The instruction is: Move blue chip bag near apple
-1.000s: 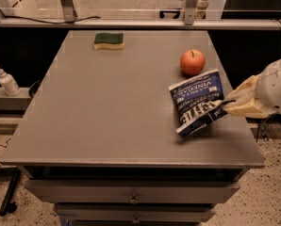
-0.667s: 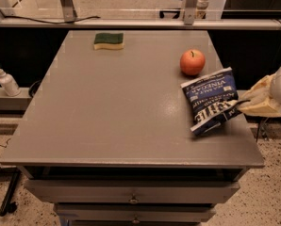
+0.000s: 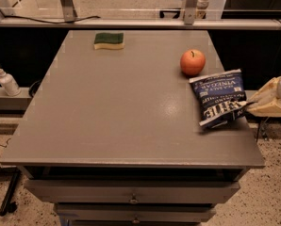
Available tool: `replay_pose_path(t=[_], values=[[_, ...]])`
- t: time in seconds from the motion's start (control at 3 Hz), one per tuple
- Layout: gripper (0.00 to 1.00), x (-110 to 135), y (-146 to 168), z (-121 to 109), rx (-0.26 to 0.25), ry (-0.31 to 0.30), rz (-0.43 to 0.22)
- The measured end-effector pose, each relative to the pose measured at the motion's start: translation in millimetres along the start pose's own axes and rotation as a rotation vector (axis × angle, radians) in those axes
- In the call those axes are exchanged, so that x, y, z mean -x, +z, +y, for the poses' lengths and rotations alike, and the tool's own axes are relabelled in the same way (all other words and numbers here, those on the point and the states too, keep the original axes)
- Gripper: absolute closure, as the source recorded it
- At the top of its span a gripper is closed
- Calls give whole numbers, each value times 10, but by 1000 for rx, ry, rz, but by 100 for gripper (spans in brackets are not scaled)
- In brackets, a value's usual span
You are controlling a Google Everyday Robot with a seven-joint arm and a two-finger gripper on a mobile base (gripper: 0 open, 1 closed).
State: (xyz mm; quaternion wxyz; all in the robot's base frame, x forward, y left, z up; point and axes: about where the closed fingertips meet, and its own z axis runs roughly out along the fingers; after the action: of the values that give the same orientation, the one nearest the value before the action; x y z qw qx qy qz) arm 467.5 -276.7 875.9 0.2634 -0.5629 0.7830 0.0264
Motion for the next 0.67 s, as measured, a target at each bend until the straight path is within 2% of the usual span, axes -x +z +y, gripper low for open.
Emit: replay_pose_path(t=[0.33, 0.67], values=[[100, 32, 101, -47, 19, 0, -1], [82, 119, 163, -92, 31, 2, -7]])
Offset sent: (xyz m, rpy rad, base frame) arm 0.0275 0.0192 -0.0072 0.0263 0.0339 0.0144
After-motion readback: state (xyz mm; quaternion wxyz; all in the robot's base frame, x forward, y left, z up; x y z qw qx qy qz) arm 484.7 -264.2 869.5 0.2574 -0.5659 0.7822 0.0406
